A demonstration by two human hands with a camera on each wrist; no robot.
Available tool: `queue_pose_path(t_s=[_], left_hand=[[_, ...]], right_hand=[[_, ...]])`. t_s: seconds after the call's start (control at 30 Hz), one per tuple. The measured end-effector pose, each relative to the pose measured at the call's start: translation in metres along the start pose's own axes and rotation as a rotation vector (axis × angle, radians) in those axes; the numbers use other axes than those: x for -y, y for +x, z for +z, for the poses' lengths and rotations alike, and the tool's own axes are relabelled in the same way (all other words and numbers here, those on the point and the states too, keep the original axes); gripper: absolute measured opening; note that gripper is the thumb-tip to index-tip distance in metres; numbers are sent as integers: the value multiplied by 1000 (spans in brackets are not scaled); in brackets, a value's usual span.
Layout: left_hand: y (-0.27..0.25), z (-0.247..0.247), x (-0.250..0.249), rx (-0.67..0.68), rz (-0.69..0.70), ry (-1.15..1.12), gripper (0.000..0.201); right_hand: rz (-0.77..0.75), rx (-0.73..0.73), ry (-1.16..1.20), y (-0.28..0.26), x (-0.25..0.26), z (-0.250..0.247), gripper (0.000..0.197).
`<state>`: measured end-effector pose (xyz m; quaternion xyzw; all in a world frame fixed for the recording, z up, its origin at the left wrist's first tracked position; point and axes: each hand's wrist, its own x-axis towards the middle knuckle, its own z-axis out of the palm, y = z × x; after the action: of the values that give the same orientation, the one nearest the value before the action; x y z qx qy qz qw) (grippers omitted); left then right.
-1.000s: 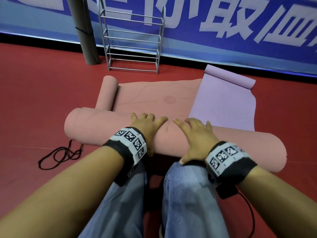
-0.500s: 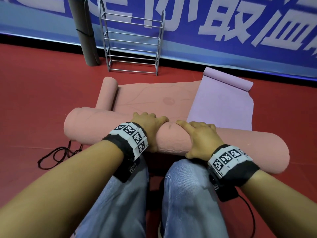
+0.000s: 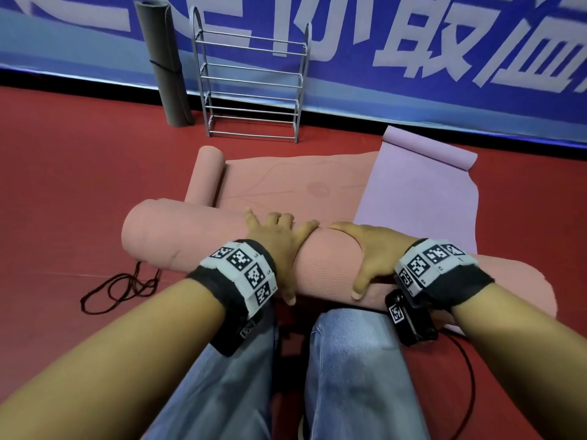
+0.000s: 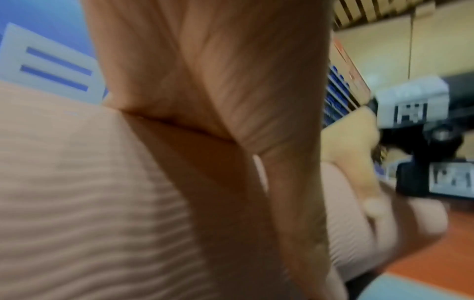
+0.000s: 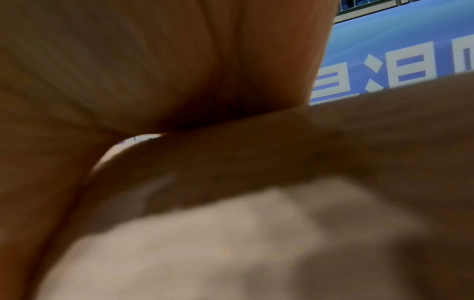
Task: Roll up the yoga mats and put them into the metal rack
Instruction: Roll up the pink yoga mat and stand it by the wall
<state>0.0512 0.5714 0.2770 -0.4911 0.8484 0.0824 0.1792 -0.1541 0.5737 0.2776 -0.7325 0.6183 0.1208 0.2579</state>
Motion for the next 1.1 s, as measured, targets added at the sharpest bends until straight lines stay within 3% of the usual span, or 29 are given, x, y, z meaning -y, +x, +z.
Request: queue_pose_path(t_s=[0.13, 0.37, 0.57, 0.87, 1.1], left_hand=[[11, 1, 8, -38, -6, -30, 132], [30, -11, 14, 62, 16, -96, 129], [20, 13, 8, -106, 25, 38, 138], [13, 2, 19, -180, 89, -72, 104], [21, -32, 33, 130, 179, -305, 113]], right_hand=[[21, -100, -138, -2, -6, 7, 138], [75, -205, -342, -20, -9, 34, 148], [43, -259, -302, -14, -12, 34, 138], [28, -253, -324, -25, 1, 10, 117], [-18, -84, -158, -29, -4, -19, 126]])
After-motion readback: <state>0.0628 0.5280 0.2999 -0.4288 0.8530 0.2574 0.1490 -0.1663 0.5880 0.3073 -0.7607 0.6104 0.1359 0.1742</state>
